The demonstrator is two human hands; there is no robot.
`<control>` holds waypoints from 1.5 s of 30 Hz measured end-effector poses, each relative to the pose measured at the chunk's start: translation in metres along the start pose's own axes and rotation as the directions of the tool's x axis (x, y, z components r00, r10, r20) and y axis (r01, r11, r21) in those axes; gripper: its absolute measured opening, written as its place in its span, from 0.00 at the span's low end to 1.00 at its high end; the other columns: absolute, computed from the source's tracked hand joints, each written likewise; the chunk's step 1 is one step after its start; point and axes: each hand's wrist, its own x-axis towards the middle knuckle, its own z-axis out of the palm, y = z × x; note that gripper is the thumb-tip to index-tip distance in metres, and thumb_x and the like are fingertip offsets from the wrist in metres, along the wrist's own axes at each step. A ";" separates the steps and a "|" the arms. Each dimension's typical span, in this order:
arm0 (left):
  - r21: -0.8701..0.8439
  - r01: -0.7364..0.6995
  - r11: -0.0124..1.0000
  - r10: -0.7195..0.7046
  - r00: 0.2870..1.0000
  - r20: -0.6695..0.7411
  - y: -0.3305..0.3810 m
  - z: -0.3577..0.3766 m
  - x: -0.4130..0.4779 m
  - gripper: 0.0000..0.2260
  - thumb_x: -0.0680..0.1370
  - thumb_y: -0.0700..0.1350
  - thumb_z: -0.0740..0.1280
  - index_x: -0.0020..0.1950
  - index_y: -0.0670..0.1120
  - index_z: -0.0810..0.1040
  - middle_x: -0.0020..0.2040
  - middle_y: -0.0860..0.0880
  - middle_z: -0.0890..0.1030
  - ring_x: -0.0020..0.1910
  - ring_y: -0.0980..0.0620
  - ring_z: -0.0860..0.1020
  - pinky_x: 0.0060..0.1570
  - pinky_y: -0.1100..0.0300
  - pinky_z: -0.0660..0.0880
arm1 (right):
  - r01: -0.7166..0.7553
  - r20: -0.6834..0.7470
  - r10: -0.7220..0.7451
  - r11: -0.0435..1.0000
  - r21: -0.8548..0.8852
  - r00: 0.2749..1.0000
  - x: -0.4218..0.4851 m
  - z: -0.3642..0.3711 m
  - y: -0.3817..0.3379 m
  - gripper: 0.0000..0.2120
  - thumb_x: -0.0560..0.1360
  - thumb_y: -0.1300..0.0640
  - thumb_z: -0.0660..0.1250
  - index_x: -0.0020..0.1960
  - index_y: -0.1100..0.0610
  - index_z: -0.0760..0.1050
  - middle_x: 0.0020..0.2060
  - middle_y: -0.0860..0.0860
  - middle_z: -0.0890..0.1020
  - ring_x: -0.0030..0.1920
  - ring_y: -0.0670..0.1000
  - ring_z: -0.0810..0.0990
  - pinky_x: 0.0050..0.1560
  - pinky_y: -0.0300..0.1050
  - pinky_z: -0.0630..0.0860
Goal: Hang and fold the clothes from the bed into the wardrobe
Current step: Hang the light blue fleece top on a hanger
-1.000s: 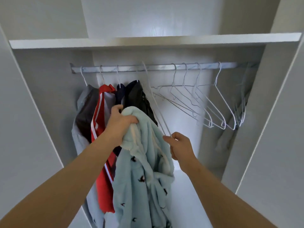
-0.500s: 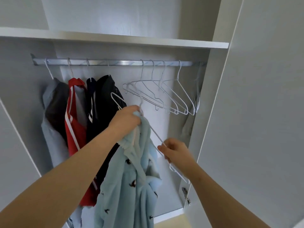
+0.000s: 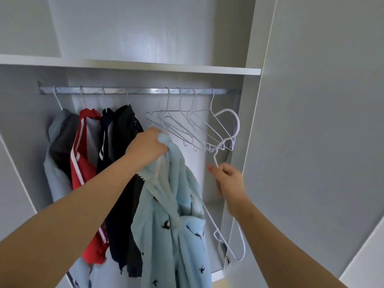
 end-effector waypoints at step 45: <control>-0.190 -0.271 0.944 0.273 0.962 -0.016 0.040 -0.045 -0.081 0.18 0.71 0.34 0.71 0.56 0.50 0.75 0.49 0.60 0.75 0.48 0.64 0.74 0.48 0.74 0.71 | -0.030 0.244 0.042 0.998 -0.050 0.969 -0.019 0.047 -0.026 0.23 0.74 0.59 0.67 0.21 0.54 0.69 0.15 0.45 0.64 0.16 0.43 0.59 0.17 0.32 0.56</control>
